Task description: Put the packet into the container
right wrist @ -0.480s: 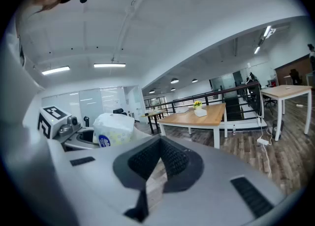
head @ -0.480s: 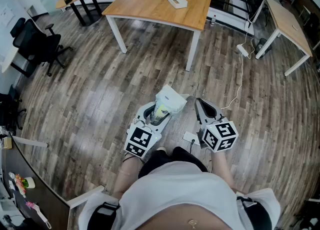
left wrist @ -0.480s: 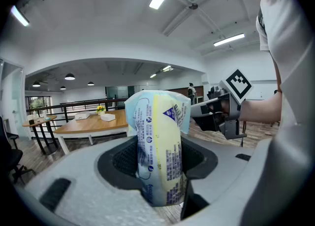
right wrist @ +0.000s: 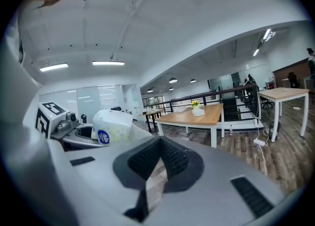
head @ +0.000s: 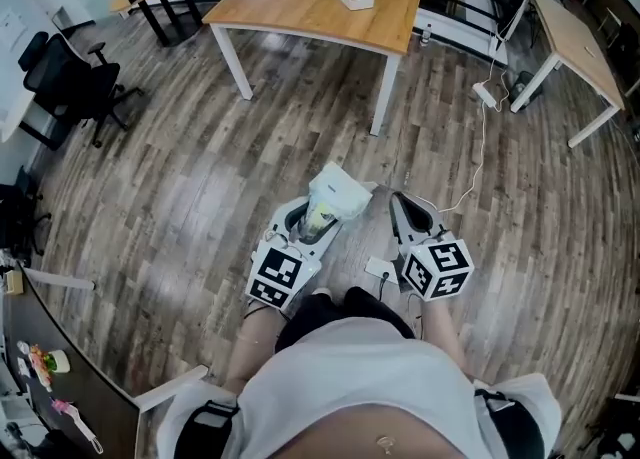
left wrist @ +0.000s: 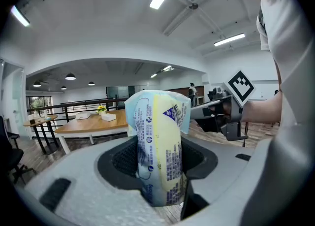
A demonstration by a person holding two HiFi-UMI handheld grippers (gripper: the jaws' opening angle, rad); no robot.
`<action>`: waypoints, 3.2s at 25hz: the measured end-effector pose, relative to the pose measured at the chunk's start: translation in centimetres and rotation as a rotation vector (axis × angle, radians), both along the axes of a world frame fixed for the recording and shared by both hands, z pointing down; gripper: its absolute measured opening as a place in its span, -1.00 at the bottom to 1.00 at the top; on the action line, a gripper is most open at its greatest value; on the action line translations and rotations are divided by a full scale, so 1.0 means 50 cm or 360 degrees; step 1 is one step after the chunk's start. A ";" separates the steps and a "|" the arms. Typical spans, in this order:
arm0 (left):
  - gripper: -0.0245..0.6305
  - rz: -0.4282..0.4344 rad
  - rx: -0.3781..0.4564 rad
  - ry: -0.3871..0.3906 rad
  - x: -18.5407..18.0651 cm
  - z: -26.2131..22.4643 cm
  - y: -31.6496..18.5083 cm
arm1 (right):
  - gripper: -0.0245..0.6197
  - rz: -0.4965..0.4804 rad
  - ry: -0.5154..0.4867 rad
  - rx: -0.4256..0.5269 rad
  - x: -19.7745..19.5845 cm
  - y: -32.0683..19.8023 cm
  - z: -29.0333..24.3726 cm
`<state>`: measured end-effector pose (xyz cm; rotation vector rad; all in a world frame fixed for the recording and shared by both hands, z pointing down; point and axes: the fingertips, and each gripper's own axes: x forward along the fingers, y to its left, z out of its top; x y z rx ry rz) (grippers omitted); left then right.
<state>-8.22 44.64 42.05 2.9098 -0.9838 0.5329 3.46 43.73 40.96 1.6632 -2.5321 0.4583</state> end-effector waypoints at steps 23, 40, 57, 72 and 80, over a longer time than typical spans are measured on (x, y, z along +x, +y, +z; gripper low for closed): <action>-0.27 0.0075 0.0029 -0.0015 -0.113 0.018 -0.009 | -0.89 0.0014 0.0025 0.0042 -0.131 -0.017 0.012; -0.27 0.0040 0.0016 -0.0024 -0.137 0.031 -0.114 | -0.89 0.0096 0.0040 0.0047 -0.106 -0.128 0.011; -0.27 -0.0003 -0.0022 -0.0046 -0.048 0.025 -0.355 | -0.89 0.0037 0.0011 0.0040 -0.031 -0.366 -0.003; -0.27 -0.0045 -0.0038 -0.0038 0.002 0.034 -0.537 | -0.89 -0.0047 0.0014 0.0024 0.005 -0.562 0.005; -0.27 -0.0075 -0.0027 -0.0033 0.020 0.049 -0.623 | -0.89 -0.0064 -0.0003 0.0027 0.025 -0.642 0.021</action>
